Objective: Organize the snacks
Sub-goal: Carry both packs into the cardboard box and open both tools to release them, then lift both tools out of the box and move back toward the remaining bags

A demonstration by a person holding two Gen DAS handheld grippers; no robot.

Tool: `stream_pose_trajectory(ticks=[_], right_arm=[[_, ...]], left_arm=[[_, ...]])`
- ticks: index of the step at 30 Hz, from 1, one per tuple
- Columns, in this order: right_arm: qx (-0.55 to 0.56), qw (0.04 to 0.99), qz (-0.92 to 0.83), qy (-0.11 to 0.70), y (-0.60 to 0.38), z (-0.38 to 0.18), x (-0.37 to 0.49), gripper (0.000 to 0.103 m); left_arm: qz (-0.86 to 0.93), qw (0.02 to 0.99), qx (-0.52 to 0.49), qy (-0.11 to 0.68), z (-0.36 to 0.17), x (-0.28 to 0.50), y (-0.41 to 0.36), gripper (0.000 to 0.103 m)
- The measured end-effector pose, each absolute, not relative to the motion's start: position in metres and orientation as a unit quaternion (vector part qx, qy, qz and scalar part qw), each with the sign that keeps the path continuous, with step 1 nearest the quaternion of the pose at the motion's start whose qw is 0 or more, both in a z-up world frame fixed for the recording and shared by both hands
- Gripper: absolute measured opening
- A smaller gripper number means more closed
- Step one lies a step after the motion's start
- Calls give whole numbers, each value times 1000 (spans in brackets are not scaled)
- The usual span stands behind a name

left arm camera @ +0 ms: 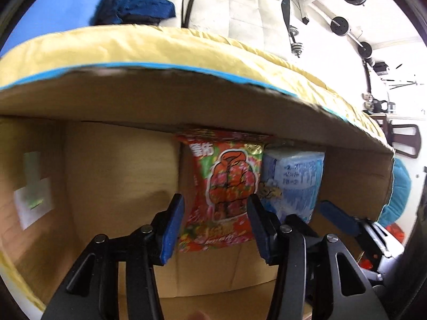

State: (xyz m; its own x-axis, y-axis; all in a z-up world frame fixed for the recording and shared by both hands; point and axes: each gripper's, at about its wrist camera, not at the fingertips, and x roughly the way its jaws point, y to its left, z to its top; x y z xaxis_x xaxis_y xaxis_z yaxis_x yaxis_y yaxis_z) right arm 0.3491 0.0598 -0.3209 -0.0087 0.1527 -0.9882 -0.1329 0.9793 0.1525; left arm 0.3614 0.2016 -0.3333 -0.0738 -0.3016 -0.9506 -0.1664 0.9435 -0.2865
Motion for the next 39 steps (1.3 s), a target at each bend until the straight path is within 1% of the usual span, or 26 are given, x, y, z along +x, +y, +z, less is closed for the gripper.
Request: stream_pose_trajectory(ticks=[2,5,9,10,11,12,13,14,16,19,20,21,22,25,26,39], right_arm=[[1,708,96,700,58,-312,343,67],[-9,712,85,697,56,-301,328,69],[-14,709,72,701,50,-293,305,69],[-18,708,70,702,50,-291,299,69],[-21,709,69,702,49,-291,295,69],[-25,709,69,701,49,-290,292,71],[-29,711,68,699,48,-288,287,78],[-32,714,67,697,48,-287,286,85],[-32,721,69,689,49,-281,277,90],[-41,731,69,678,50,-272,268,91],[-42,733,70,675,49,-268,265,94],[-42,737,71,671,48,-263,262,96],[-42,742,72,665,49,-257,258,99],[-48,757,74,648,49,-234,245,101],[-48,760,74,644,53,-231,238,103],[-31,792,96,602,42,-157,176,103]], left_arm=[[-43,673,-146,724,-324,353,204,46],[-21,692,-117,712,-305,337,203,52],[-2,716,-97,691,-283,309,206,52],[2,721,-93,687,-278,303,206,53],[8,726,-86,682,-272,294,206,56],[12,729,-83,679,-269,288,207,63],[17,735,-78,674,-266,281,209,71],[20,739,-73,669,-264,275,214,75],[25,747,-69,661,-257,265,224,87],[35,759,-60,648,-247,250,222,88],[38,762,-57,644,-243,247,223,89],[39,764,-55,642,-241,243,224,94],[39,766,-56,639,-236,238,223,95],[46,774,-63,628,-229,230,217,95],[47,777,-63,625,-228,227,218,95],[52,813,-68,576,-163,167,205,96]])
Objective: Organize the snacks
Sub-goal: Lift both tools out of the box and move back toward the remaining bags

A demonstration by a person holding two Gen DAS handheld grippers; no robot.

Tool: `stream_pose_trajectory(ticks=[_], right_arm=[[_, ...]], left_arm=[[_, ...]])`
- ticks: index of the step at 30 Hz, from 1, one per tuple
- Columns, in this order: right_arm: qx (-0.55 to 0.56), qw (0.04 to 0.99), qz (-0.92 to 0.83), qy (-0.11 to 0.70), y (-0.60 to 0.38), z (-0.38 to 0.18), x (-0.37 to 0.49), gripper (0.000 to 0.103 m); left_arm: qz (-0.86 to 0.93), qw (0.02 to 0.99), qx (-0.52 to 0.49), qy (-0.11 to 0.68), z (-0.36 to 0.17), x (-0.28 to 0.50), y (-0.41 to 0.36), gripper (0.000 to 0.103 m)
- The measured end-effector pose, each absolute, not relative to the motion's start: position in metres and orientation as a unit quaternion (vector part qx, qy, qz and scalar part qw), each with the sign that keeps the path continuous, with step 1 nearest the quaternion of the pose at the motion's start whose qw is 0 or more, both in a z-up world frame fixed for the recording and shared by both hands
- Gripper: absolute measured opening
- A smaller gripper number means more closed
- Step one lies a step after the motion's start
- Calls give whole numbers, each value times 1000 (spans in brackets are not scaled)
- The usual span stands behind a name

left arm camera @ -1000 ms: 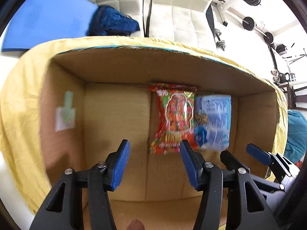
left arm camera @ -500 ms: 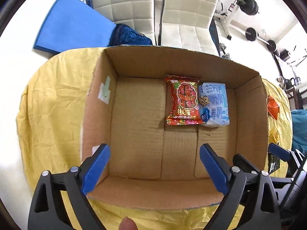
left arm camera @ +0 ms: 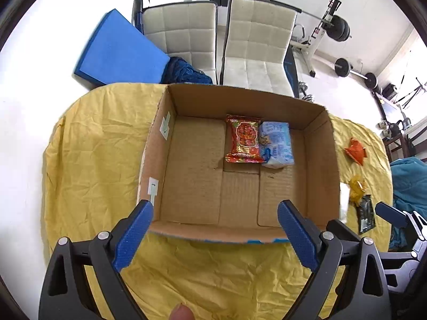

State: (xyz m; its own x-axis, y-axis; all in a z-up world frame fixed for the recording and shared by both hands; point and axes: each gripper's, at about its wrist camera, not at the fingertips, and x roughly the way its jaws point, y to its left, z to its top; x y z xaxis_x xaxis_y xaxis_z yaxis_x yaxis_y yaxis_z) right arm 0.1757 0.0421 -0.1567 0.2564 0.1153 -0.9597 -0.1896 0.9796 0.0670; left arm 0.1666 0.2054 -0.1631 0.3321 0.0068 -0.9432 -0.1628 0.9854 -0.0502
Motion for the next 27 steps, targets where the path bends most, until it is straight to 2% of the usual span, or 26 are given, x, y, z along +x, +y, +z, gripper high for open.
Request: stream_pose_trajectory(ticks=[14,27], right_arm=[[-9,808,126,576,32,-106,139,103],[32,804,111,584,-28,-109,145,103]], left_arm=[[60,843,-53,532,-103,127,188,95],[62,845,-41,530,-96,132,154,96]])
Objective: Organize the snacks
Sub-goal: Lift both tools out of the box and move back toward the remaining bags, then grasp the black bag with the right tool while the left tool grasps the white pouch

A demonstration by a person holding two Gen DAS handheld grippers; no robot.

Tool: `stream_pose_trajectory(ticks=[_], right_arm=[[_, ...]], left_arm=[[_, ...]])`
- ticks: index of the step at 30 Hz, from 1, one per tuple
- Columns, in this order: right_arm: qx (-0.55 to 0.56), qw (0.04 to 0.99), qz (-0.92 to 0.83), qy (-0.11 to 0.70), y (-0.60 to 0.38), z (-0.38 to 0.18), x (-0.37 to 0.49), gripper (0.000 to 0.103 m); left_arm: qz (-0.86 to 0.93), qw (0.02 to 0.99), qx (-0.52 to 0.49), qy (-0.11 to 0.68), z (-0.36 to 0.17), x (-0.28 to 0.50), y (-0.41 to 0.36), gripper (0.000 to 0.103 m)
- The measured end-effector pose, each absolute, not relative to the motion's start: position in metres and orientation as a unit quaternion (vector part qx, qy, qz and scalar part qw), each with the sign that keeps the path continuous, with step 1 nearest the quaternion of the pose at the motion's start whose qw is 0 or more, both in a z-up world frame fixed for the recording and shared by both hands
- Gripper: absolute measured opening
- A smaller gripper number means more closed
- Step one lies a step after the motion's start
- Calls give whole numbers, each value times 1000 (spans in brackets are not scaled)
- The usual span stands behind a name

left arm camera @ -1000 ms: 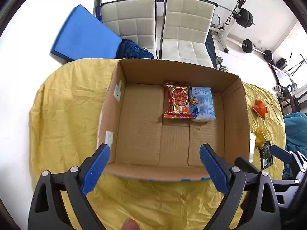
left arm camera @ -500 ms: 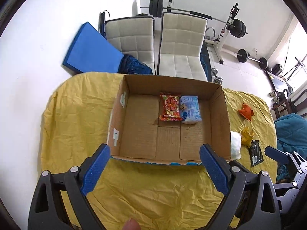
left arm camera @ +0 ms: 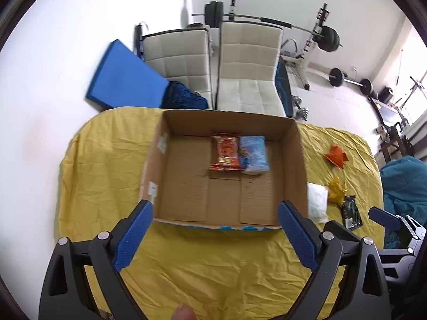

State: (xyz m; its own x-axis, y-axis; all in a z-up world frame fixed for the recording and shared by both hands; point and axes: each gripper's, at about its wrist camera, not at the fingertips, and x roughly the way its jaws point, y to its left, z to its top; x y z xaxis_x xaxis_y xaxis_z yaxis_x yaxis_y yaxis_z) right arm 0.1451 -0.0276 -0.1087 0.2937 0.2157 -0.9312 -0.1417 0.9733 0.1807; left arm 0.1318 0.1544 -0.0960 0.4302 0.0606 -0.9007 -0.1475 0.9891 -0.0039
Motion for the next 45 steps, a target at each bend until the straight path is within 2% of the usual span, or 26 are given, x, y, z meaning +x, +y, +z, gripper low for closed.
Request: stream_pose_trajectory(ticks=[11,17,24,30,36,42,45], right_arm=[[68,777,-20,625,-212,-163,185,103],[81,726,-64,680,-294,-252,208,103],[118,663,-43,738,-312,-348,219,103],[106,653,-47,749,-322,-372,224,102],[122,640,-33,758,-338,-383,222,101],[128,640,-18,757,-353,-389,219,101],[130,638,-8,759,-348,-392,226,97]], left_arm=[[-35,817,-2,575,-136,184,23,96],[-67,788,52,610,-186,223,-60,96],[-62,713,121,688,-272,278,-119,95],[-61,646,150,746,-328,315,-130,95],[-58,597,198,775,-371,317,-140,96],[-65,571,212,791,-393,316,-157,96],[-57,565,218,794,-402,318,-157,95]])
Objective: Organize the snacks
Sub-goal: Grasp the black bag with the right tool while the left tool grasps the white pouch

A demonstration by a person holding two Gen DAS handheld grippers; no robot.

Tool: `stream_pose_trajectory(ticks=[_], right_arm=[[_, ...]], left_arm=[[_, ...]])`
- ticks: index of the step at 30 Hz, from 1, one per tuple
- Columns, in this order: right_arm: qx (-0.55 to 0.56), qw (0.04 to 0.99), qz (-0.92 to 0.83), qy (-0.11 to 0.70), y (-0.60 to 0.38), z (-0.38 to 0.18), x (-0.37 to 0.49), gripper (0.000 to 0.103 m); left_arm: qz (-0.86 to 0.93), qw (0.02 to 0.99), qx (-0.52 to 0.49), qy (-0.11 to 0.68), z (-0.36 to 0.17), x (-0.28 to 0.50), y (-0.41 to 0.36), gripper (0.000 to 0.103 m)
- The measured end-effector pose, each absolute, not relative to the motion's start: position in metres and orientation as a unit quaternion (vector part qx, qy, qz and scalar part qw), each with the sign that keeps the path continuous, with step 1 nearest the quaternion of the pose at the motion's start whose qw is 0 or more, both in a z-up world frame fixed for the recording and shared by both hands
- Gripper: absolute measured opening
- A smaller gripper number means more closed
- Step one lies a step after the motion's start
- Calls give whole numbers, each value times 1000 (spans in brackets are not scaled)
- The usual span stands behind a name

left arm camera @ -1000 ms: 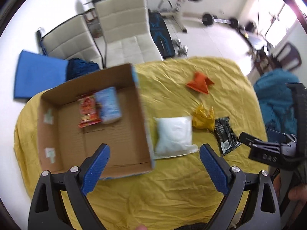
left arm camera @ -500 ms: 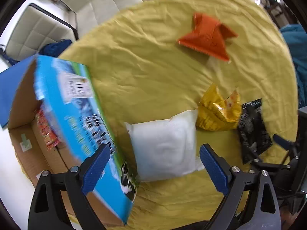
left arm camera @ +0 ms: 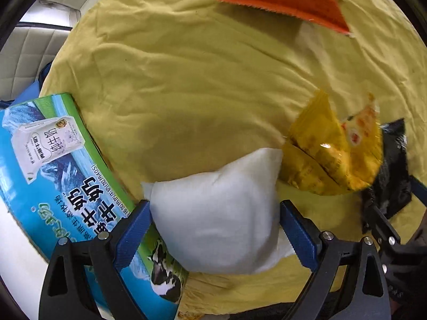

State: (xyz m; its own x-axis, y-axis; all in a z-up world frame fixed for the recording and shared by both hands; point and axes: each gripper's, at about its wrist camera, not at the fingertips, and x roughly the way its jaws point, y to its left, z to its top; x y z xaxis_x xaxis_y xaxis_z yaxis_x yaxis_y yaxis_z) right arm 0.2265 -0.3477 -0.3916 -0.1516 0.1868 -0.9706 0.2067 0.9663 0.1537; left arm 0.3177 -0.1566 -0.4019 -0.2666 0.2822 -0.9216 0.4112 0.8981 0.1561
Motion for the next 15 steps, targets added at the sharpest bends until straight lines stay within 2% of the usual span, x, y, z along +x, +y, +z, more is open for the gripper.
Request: stream_pose_trajectory(ticks=[3,4,15], right_arm=[[118,635,-9,763,-339,-394,228,86],[107,636,-16,764,-339,-394,227,79],[109,626,-32,772,-386,-386,211,77]], left_arm=[[-53,561,189,805,-410,318,-149,95],[-54,560,182,806,-412,316,-147,95],[-86,570,104,811,-415,270,-160,95]])
